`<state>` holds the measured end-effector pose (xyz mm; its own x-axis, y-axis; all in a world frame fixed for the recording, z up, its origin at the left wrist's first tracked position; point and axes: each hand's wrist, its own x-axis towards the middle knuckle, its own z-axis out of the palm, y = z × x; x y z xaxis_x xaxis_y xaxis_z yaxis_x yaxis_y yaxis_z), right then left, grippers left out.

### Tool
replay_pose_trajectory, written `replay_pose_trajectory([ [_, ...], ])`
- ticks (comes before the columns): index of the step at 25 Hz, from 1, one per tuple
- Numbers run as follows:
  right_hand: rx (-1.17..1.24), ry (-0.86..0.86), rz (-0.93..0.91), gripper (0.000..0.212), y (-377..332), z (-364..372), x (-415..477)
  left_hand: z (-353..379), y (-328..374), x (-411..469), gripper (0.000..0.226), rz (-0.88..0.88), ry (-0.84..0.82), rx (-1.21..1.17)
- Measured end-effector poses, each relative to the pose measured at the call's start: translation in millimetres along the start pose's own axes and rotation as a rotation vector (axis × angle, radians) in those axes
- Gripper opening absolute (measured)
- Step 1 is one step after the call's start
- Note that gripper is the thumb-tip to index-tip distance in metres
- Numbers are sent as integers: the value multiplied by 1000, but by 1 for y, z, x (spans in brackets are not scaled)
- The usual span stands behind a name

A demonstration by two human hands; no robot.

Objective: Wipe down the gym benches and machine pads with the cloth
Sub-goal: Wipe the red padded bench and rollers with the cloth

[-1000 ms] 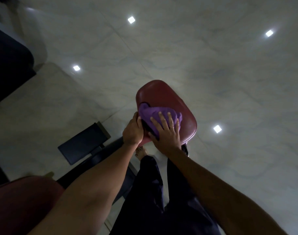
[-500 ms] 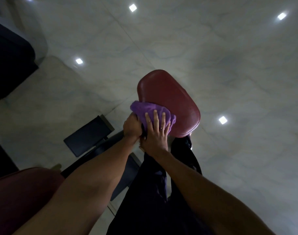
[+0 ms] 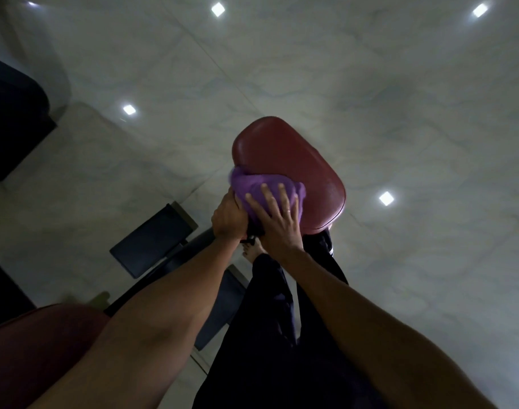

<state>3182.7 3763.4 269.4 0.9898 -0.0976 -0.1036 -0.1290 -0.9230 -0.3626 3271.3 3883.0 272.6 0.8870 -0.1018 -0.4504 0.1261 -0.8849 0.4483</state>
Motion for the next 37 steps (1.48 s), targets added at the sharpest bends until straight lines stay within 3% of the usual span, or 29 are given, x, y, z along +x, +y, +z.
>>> replay_pose_trajectory([
  [2, -8, -49, -141, 93, 17, -6, 7, -5, 3, 1, 63, -30, -23, -66],
  [4, -29, -50, -115, 92, 45, -14, -6, -7, 8, 1, 51, -37, -25, -126],
  [9, 83, 75, 283, 86, 84, -18, -46, -6, 21, 0, 46, -21, 52, -105],
  [11, 166, 155, 418, 77, 87, -19, -32, -4, 30, 5, 46, -75, 36, -112],
  [15, 480, 234, 974, 76, 98, -38, 22, 3, 44, 16, 50, -198, 23, -71],
  [17, 494, 286, 1062, 76, 89, -34, 20, 5, 46, 17, 51, -199, 67, -33],
  [23, 595, 365, 1151, 86, 32, -16, -7, 6, 49, 16, 53, -219, 131, -33],
  [27, 431, 304, 1162, 76, 52, -28, 19, 7, 49, 16, 54, -207, 139, -10],
  [32, 128, 120, 876, 75, 58, -39, 77, 9, 49, 15, 46, -214, 182, -13],
  [37, 51, -19, 552, 74, 38, -36, 128, 9, 50, 16, 56, -215, 194, -20],
])
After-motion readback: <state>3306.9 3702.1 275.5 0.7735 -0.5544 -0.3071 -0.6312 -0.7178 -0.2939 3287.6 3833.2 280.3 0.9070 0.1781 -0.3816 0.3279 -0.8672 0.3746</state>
